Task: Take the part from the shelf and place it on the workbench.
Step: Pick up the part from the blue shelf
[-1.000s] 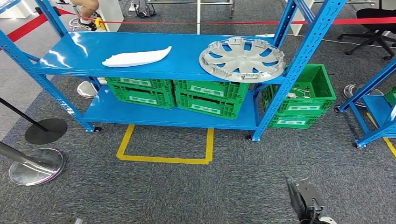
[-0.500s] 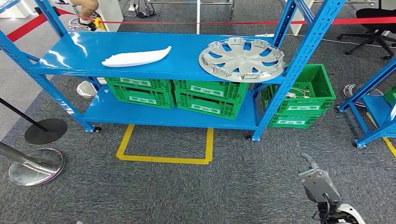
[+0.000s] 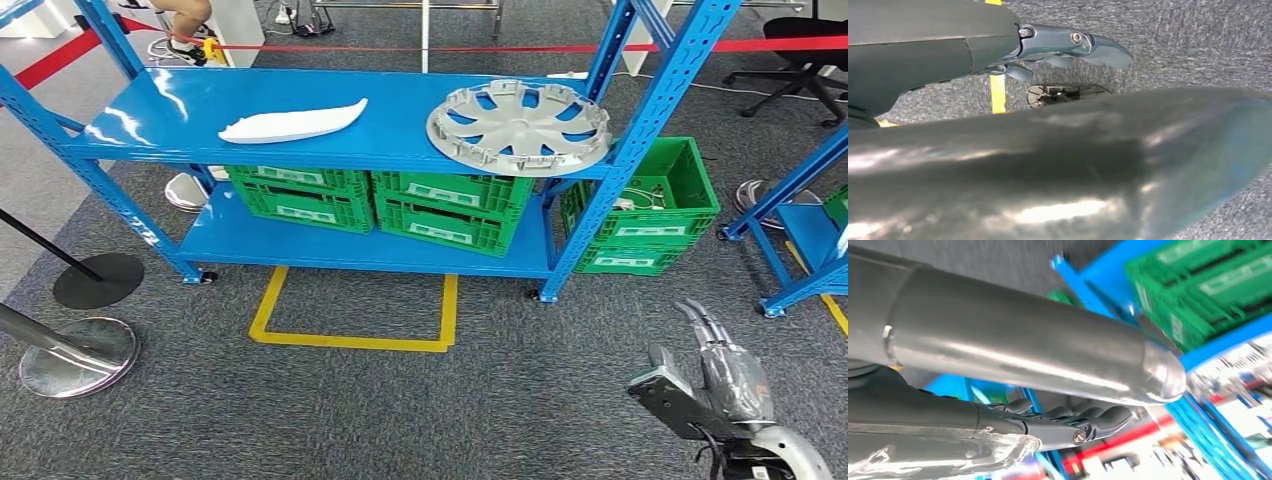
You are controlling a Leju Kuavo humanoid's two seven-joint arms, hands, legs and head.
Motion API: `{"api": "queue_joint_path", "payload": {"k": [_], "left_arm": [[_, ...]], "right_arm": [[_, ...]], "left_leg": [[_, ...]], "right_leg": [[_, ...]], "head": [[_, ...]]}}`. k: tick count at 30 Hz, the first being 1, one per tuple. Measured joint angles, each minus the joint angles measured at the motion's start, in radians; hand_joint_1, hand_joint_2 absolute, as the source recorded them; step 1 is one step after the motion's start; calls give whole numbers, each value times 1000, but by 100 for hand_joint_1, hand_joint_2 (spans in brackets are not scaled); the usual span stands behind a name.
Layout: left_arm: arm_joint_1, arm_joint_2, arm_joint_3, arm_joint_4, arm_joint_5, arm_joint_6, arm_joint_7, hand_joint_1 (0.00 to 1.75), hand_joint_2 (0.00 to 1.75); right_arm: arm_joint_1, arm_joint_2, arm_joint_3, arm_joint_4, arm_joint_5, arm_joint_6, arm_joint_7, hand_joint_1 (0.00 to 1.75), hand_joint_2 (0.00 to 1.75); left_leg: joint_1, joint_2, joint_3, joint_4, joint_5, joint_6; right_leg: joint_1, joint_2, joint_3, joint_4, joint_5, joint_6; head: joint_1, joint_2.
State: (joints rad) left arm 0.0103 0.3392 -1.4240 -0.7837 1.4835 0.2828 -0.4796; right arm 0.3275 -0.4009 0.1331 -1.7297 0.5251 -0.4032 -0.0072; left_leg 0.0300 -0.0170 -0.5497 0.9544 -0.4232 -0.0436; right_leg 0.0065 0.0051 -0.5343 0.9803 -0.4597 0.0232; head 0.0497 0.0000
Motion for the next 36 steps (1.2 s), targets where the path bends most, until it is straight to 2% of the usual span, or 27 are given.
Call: {"api": "queue_joint_path", "payload": {"k": [6, 13, 26, 28, 32, 36], "left_arm": [[-10, 2, -36, -5, 4, 18, -19, 0, 0], [-19, 0, -63, -5, 6, 17, -32, 0, 0], [-35, -30, -87, 61, 6, -38, -46, 0, 0], [-36, -41, -88, 84, 6, -63, -48, 0, 0], [-41, -71, -88, 155, 6, -120, -49, 0, 0], [-44, -89, -88, 200, 6, -134, -49, 0, 0]], "right_arm": [[7, -49, 3, -66, 205, -58, 36, 0, 0], [14, -132, 21, -109, 452, -108, 99, 0, 0], [39, -272, 68, -182, 889, -214, 240, 0, 0], [41, -286, 77, -192, 903, -224, 251, 0, 0], [30, -311, 117, -213, 746, -191, 210, 0, 0], [18, -326, 149, -228, 651, -140, 172, 0, 0]], "left_leg": [[0, 0, 0, 0, 0, 0], [0, 0, 0, 0, 0, 0], [0, 0, 0, 0, 0, 0], [0, 0, 0, 0, 0, 0], [-1, 0, 0, 0, 0, 0], [-1, 0, 0, 0, 0, 0]], "right_leg": [[0, 0, 0, 0, 0, 0], [0, 0, 0, 0, 0, 0], [0, 0, 0, 0, 0, 0], [0, 0, 0, 0, 0, 0], [-1, 0, 0, 0, 1, 1], [-1, 0, 0, 0, 1, 1]], "head": [[0, 0], [0, 0], [0, 0], [0, 0], [0, 0], [0, 0]]}}
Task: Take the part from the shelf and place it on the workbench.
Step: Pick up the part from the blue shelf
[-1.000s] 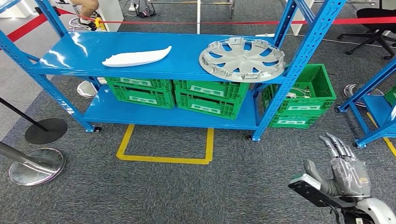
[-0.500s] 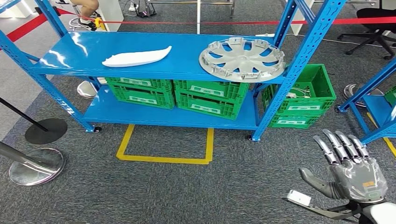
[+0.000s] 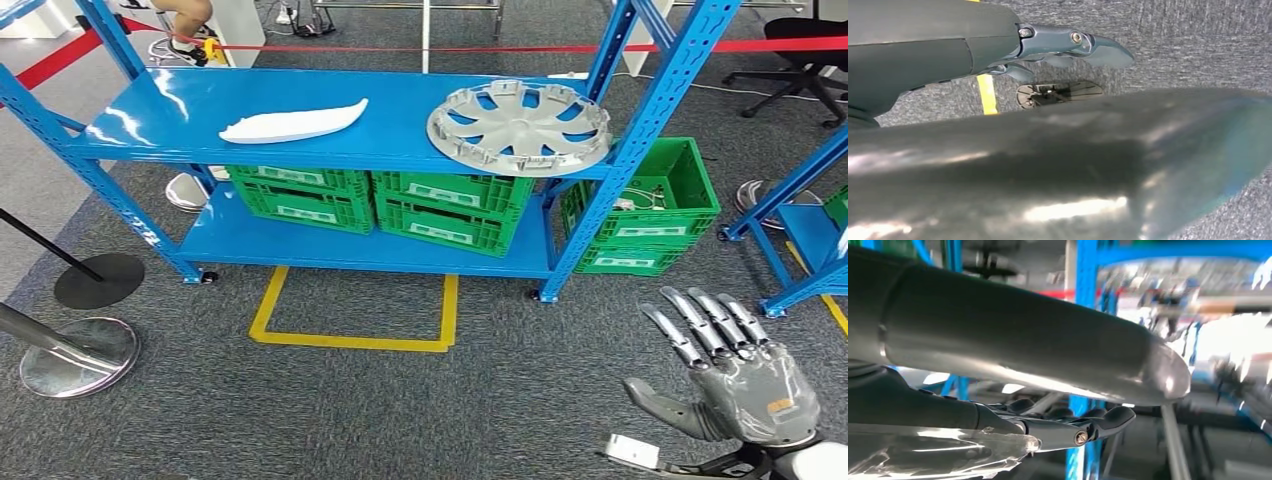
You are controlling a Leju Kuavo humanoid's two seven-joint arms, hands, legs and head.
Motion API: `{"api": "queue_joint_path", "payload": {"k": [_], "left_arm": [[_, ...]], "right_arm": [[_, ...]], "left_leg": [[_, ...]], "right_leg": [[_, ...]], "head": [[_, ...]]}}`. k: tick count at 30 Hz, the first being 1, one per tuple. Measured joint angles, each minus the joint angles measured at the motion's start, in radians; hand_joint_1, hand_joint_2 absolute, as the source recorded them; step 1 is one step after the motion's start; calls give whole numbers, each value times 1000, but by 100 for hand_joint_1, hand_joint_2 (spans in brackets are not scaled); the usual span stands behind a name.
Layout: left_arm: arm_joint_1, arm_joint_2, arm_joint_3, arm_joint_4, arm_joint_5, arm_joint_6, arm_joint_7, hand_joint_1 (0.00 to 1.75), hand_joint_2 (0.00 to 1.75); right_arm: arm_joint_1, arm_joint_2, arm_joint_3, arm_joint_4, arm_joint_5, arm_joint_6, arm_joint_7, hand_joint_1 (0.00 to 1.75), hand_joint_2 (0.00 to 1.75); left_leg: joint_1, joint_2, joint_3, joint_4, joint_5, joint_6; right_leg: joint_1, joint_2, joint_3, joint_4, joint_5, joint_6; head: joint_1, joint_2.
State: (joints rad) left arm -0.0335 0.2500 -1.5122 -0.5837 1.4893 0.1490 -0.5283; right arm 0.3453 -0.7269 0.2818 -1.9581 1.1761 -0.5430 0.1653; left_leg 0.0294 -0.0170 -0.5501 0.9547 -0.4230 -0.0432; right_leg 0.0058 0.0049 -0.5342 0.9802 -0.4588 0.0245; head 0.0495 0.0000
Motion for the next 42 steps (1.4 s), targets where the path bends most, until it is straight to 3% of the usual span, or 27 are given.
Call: {"api": "queue_joint_path", "payload": {"k": [8, 29, 34, 39, 41, 42], "left_arm": [[-2, -16, 0, 40, -2, -12, 4, 0, 0], [-2, -34, 2, 83, -3, -13, 11, 0, 0], [-2, -34, 2, 84, -4, -11, 11, 0, 0], [-1, -25, 4, 73, -5, 21, 8, 0, 0], [0, -14, 5, 48, -5, 55, 7, 0, 0], [1, -8, 6, 33, -5, 69, 7, 0, 0]], "right_arm": [[-34, -15, 27, -32, -128, 182, -60, 0, 0], [-72, -38, 24, -90, -184, 311, -101, 0, 0], [-75, -38, 24, -94, -186, 314, -103, 0, 0], [-75, -38, 23, -99, -192, 322, -102, 0, 0], [-76, -38, 22, -100, -196, 324, -98, 0, 0], [-76, -38, 22, -101, -199, 325, -97, 0, 0]], "left_leg": [[0, 0, 0, 0, 0, 0], [-3, 0, -1, 2, 0, 4], [-11, 0, -3, 5, -4, 15], [-13, 0, -1, -2, -7, 37], [-7, 0, 7, -6, -7, 44], [-5, 0, 8, -6, -7, 44]], "right_leg": [[0, 0, 0, 0, 0, 1], [-5, 0, 0, -1, 1, 3], [-12, -1, -1, -1, 1, 11], [-19, -1, -2, 13, 7, 31], [-19, -1, -30, 67, -27, 37], [-21, -1, -58, 122, -57, 40]], "head": [[0, 0], [0, 0], [0, 0], [0, 0], [3, 0], [5, 0]]}}
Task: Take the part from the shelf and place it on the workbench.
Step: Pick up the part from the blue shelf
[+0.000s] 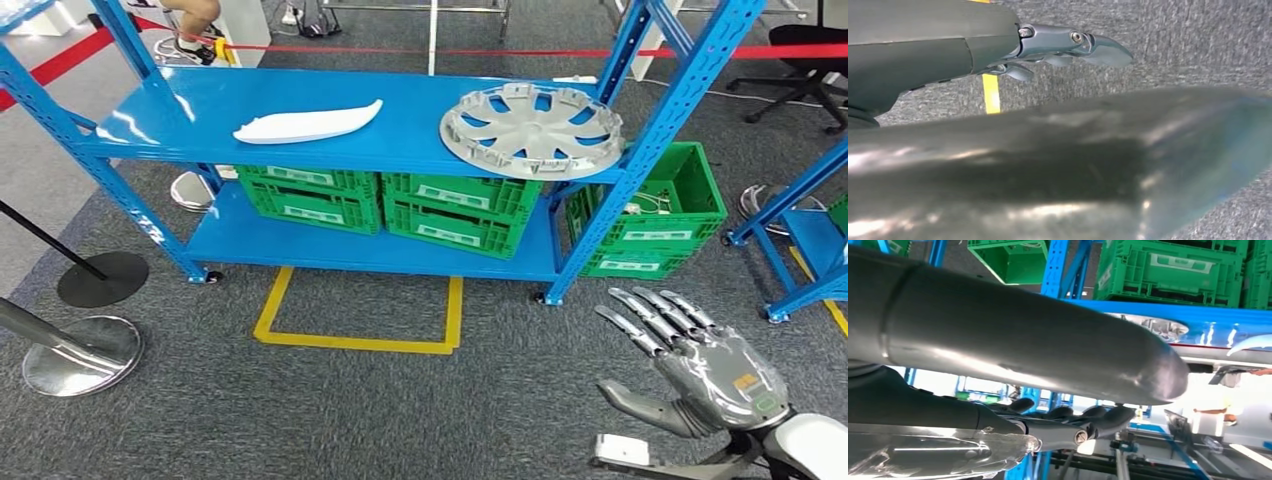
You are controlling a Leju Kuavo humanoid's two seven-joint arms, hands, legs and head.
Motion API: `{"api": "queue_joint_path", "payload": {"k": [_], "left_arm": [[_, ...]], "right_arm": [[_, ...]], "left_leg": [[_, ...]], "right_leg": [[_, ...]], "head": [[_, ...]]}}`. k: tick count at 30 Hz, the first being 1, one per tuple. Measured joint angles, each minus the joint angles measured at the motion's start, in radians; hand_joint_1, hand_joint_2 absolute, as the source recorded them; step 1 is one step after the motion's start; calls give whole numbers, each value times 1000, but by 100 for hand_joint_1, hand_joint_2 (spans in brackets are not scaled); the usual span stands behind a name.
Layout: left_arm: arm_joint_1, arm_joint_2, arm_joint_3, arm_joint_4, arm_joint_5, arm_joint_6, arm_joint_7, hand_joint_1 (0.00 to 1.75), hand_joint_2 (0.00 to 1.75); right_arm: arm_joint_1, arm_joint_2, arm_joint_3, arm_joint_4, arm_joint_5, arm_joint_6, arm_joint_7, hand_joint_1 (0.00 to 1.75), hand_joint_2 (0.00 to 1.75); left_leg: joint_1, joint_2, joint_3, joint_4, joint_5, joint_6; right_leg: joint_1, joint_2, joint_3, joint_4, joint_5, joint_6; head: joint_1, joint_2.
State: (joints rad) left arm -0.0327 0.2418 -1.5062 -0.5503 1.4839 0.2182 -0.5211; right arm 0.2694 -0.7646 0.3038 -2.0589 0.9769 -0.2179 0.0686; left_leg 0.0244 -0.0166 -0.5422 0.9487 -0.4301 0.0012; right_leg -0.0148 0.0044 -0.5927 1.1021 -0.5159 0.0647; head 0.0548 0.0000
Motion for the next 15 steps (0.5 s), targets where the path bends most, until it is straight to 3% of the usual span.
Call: {"api": "queue_joint_path", "payload": {"k": [2, 3, 4, 6, 7, 8, 9, 10, 12, 14, 15], "left_arm": [[2, 10, 1, -27, 0, 20, 0, 0, 0], [4, 13, 2, -39, 0, 26, 0, 0, 0], [5, 17, 3, -49, 0, 30, 0, 0, 0], [7, 21, 4, -65, 0, 33, 0, 0, 0], [7, 25, 5, -70, 0, 34, 0, 0, 0], [7, 29, 5, -75, 0, 34, 0, 0, 0], [7, 32, 5, -80, 0, 35, 0, 0, 0], [8, 34, 5, -84, 0, 35, 0, 0, 0], [9, 33, 5, -93, 0, 35, 0, 0, 0], [7, 34, 6, -99, 0, 36, 0, 0, 0], [6, 37, 6, -103, 0, 38, 0, 0, 0]], "right_arm": [[1, 0, 0, -1, -6, 3, 2, 0, 0], [2, 0, 0, -1, -8, 4, 1, 0, 0], [3, 0, 0, -1, -8, 5, 1, 0, 0], [3, 0, 0, -1, -8, 6, 1, 0, 0], [3, 1, 1, -1, -8, 7, 1, 0, 0], [3, 1, 1, -1, -9, 7, 1, 0, 0], [3, 2, 2, -1, -9, 8, 1, 0, 0], [4, 2, 2, -2, -9, 9, 1, 0, 0], [7, 2, 0, -4, -9, 10, 1, 0, 0], [8, 2, -2, -8, -8, 9, 1, 0, 0], [9, 3, -2, -9, -8, 9, 1, 0, 0]], "left_leg": [[3, 0, 1, 1, -2, -2], [5, 0, 2, 1, -4, -6], [8, 0, 6, 1, -7, -10], [18, -2, 18, 2, -15, -23], [24, -3, 26, 1, -18, -31], [28, -3, 31, 0, -21, -41], [31, -4, 34, -5, -22, -51], [32, -4, 38, -8, -20, -61], [35, -1, 46, -9, -15, -74], [33, 3, 31, 39, -33, -76], [30, 5, 3, 91, -55, -73]], "right_leg": [[-4, 0, -67, 126, -55, 8], [-8, 0, -88, 161, -64, 12], [-11, 0, -91, 159, -54, 17], [-19, 0, -41, 49, 17, 28], [-21, 2, -9, -19, 42, 34], [-19, 1, 17, -74, 49, 32], [-15, 0, 34, -107, 50, 24], [-8, -1, 38, -117, 42, 11], [-3, -2, 55, -130, 56, -21], [-4, -4, 82, -144, 60, -41], [-5, -6, 93, -150, 58, -48]], "head": [[2, 0], [2, 0], [1, 0], [1, 0], [2, 0], [3, 0], [4, 0], [5, 0], [2, 0], [-4, 0], [-8, 0]]}}
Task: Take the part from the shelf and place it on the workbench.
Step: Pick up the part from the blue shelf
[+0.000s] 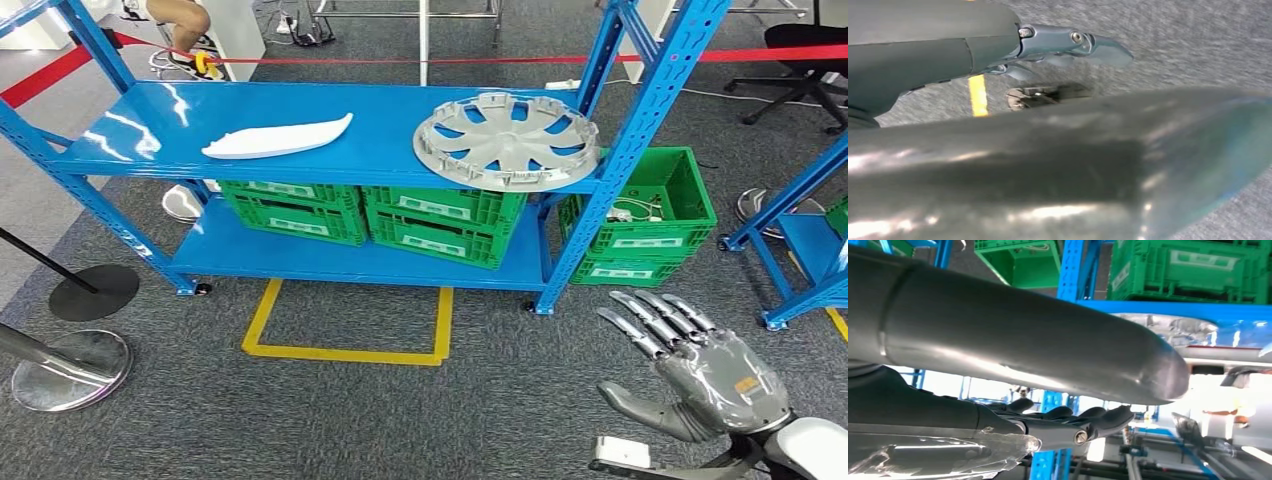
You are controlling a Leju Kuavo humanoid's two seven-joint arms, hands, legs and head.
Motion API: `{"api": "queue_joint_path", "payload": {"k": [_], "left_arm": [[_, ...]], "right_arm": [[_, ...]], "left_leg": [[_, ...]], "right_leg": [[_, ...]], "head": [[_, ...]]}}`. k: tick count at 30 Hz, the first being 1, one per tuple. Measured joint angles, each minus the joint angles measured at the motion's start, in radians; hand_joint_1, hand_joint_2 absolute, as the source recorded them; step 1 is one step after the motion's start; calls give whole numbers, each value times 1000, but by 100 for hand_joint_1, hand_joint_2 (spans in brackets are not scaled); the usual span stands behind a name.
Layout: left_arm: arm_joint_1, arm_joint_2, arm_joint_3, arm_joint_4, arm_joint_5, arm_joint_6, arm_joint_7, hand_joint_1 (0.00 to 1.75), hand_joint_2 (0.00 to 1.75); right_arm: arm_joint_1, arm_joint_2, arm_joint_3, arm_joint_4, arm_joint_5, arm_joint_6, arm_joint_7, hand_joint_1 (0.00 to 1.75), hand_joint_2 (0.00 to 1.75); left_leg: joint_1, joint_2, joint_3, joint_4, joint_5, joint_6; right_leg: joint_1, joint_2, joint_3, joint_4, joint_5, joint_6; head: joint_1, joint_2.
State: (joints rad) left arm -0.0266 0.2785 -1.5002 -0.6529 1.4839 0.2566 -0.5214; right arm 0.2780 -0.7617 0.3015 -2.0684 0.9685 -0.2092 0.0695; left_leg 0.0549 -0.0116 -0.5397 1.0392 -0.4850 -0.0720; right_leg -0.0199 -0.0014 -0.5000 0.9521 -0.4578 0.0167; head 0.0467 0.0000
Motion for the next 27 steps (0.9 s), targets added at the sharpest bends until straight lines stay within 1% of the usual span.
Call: {"api": "queue_joint_path", "payload": {"k": [2, 3, 4, 5, 6, 7, 8, 9, 10, 11, 12, 13, 14, 15, 16, 17, 18, 19, 20, 21, 22, 23, 24, 25, 26, 27], "left_arm": [[1, 7, 0, -12, 0, 12, -1, 0, 0], [4, 12, 0, -22, 0, 23, -2, 0, 0], [8, 19, 0, -35, 0, 37, -3, 0, 0], [11, 27, 0, -52, 0, 53, -3, 0, 0], [13, 37, 0, -72, 0, 69, -4, 0, 0], [14, 45, 0, -93, 0, 85, -5, 0, 0], [14, 52, 0, -114, 0, 99, -6, 0, 0], [14, 58, 1, -135, 0, 114, -6, 0, 0], [14, 64, 1, -157, 0, 128, -7, 0, 0], [15, 70, 1, -179, 0, 142, -8, 0, 0], [17, 78, 1, -200, 0, 153, -8, 0, 0], [19, 84, 1, -219, 0, 161, -8, 0, 0], [21, 91, 1, -236, 0, 167, -8, 0, 0], [22, 97, 1, -250, 0, 171, -8, 0, 0], [23, 102, 1, -262, 0, 173, -8, 0, 0], [23, 107, 1, -271, 0, 174, -8, 0, 0], [23, 111, 1, -278, 0, 174, -8, 0, 0], [23, 114, 1, -284, 0, 174, -8, 0, 0], [24, 117, 1, -290, 0, 174, -8, 0, 0], [25, 120, 1, -294, 0, 174, -8, 0, 0], [26, 120, 1, -299, 0, 174, -8, 0, 0], [26, 120, 1, -304, 0, 174, -8, 0, 0], [24, 120, 1, -308, 0, 174, -8, 0, 0], [23, 121, 1, -311, 0, 174, -8, 0, 0], [22, 122, 1, -314, 0, 174, -8, 0, 0], [23, 125, 1, -315, 0, 173, -8, 0, 0]], "right_arm": [[0, 1, 1, -1, 0, 0, 0, 0, 0], [0, 2, 1, -1, 0, 0, 0, 0, 0], [1, 3, 2, -1, 1, 1, 0, 0, 0], [1, 4, 3, -1, 1, 1, 0, 0, 0], [2, 5, 3, -1, 2, 1, 0, 0, 0], [2, 6, 4, -1, 2, 1, 0, 0, 0], [2, 6, 4, -1, 1, 1, 0, 0, 0], [2, 6, 3, -2, 0, 1, 0, 0, 0], [2, 6, 3, -2, -3, 1, -1, 0, 0], [2, 7, 2, -2, -6, 2, -1, 0, 0], [2, 7, 2, -3, -10, 2, -2, 0, 0], [2, 8, 2, -3, -14, 3, -3, 0, 0], [1, 8, 2, -3, -16, 3, -4, 0, 0], [1, 8, 2, -3, -17, 3, -4, 0, 0], [0, 8, 2, -4, -18, 3, -4, 0, 0], [1, 9, 2, -4, -18, 4, -4, 0, 0], [2, 9, 3, -4, -18, 4, -4, 0, 0], [3, 10, 4, -4, -18, 4, -4, 0, 0], [3, 11, 4, -4, -18, 4, -4, 0, 0], [3, 11, 4, -4, -19, 4, -4, 0, 0], [3, 11, 4, -4, -19, 4, -4, 0, 0], [4, 11, 4, -4, -19, 4, -4, 0, 0], [5, 11, 3, -5, -19, 4, -4, 0, 0], [6, 10, 3, -5, -19, 4, -4, 0, 0], [6, 10, 2, -5, -19, 4, -5, 0, 0], [6, 10, 2, -5, -19, 4, -5, 0, 0]], "left_leg": [[-8, 1, -84, 128, -50, 5], [-10, 1, -120, 171, -59, 6], [-11, 1, -141, 183, -50, 6], [-10, 1, -144, 162, -21, 4], [-9, 2, -132, 113, 22, 0], [-5, 4, -113, 53, 68, -5], [-3, 8, -96, -1, 86, -6], [0, 12, -85, -35, 94, -4], [2, 14, -82, -50, 86, 2], [1, 15, -82, -50, 71, 12], [0, 13, -79, -43, 71, 20], [-1, 11, -73, -41, 67, 29], [-4, 9, -65, -41, 65, 37], [-9, 7, -57, -42, 62, 45], [-13, 7, -50, -43, 57, 50], [-19, 6, -44, -43, 51, 55], [-25, 5, -36, -43, 43, 60], [-33, 4, -25, -43, 34, 65], [-41, 3, -13, -44, 24, 69], [-49, 2, 2, -45, 14, 73], [-54, 2, 15, -47, 4, 78], [-61, -1, 27, -47, -5, 80], [-65, -3, 36, -49, -16, 80], [-68, -5, 45, -49, -23, 80], [-71, -8, 54, -46, -27, 77], [-72, -8, 63, -44, -30, 74]], "right_leg": [[1, -2, 10, -2, -8, -9], [1, -2, 14, -2, -14, -9], [0, -1, 20, -2, -20, -8], [-3, 0, 29, -2, -28, -3], [-7, 1, 41, -2, -37, 4], [-10, 2, 50, -2, -47, 13], [-10, 2, 59, 1, -58, 23], [-9, 2, 63, 1, -71, 32], [-8, 1, 68, 2, -83, 39], [-8, 0, 76, 1, -93, 46], [-10, -1, 82, -1, -101, 52], [-11, -1, 86, 12, -108, 58], [-11, -2, 75, 44, -116, 62], [-11, -2, 47, 98, -130, 65], [-9, -2, 4, 170, -152, 63], [-6, -2, -47, 242, -180, 59], [-2, -2, -94, 296, -205, 53], [3, -2, -128, 319, -218, 42], [11, -1, -145, 310, -210, 28], [20, -1, -148, 270, -178, 11], [33, 0, -142, 212, -123, -12], [48, 6, -136, 157, -72, -34], [60, 16, -128, 115, -36, -51], [69, 25, -122, 87, -13, -60], [72, 32, -117, 76, -9, -61], [69, 33, -101, 68, -4, -57]], "head": [[-5, 0], [-6, 0], [-6, 0], [-7, 0], [-6, 0], [-9, 0], [-15, 0], [-19, 0], [-23, 0], [-23, 0], [-20, 0], [-17, 0], [-15, 0], [-13, 0], [-11, 0], [-10, 0], [-10, 0], [-9, 0], [-9, 0], [-9, 0], [-10, 0], [-11, 0], [-13, 0], [-15, 0], [-16, 0], [-16, 0]]}}
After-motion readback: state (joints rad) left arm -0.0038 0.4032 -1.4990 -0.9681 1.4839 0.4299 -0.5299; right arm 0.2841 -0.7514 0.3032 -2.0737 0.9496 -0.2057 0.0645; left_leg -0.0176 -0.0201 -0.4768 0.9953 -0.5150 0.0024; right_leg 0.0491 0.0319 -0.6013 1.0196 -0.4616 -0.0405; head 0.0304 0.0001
